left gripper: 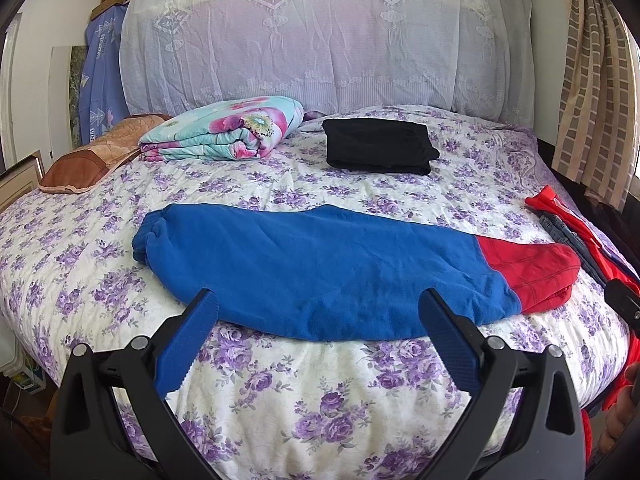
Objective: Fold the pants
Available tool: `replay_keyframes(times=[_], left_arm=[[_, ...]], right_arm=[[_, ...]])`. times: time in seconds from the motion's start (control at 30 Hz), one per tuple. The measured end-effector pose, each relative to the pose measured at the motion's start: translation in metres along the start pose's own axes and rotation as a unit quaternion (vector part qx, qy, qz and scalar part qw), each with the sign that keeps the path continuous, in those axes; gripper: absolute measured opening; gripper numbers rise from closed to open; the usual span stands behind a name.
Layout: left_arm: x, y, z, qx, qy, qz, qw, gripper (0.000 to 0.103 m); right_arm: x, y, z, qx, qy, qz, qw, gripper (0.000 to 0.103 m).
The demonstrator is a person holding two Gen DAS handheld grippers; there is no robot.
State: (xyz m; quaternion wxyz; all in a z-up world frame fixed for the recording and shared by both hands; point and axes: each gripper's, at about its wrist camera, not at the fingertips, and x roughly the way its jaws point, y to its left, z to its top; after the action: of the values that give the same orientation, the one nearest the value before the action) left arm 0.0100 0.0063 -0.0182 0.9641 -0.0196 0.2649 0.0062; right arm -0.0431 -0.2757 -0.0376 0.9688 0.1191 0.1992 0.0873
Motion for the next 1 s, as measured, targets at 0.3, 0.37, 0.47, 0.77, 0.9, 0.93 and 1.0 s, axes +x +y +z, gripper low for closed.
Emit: replay_keyframes(times=[0.3, 0.37, 0.47, 0.77, 0.9, 0.93, 1.0], left_arm=[[0.002, 0.001, 0.001, 0.0, 0.003, -0.001, 1.0, 0.098], [0.003, 0.002, 0.0, 0.0, 0.004, -0.002, 1.0, 0.098], [0.009, 0.006, 0.002, 0.0, 0.009, -0.003, 1.0, 0.098], [0.053, 0.09, 0.005, -0.112, 0.063, -0.036, 0.991, 0.098], [0.072, 0.147, -0.006, -0.234, 0.082, -0.074, 0.9661, 0.098], [0.076, 0.159, -0.011, -0.264, 0.083, -0.087, 0.9568, 0.098], [0.085, 0.176, -0.02, -0.313, 0.087, -0.117, 0.9386, 0.098]], right_arm=[[0.002, 0.0, -0.001, 0.002, 0.002, 0.001, 1.0, 0.099], [0.003, -0.001, -0.001, 0.002, 0.004, 0.002, 1.0, 0.099], [0.006, -0.003, -0.001, 0.002, 0.009, 0.002, 1.0, 0.099], [0.044, -0.043, -0.009, 0.095, 0.078, 0.04, 0.992, 0.099], [0.07, -0.081, -0.022, 0.184, 0.119, 0.054, 0.974, 0.099], [0.077, -0.091, -0.027, 0.209, 0.131, 0.053, 0.968, 0.099], [0.083, -0.1, -0.033, 0.222, 0.131, 0.064, 0.964, 0.099]])
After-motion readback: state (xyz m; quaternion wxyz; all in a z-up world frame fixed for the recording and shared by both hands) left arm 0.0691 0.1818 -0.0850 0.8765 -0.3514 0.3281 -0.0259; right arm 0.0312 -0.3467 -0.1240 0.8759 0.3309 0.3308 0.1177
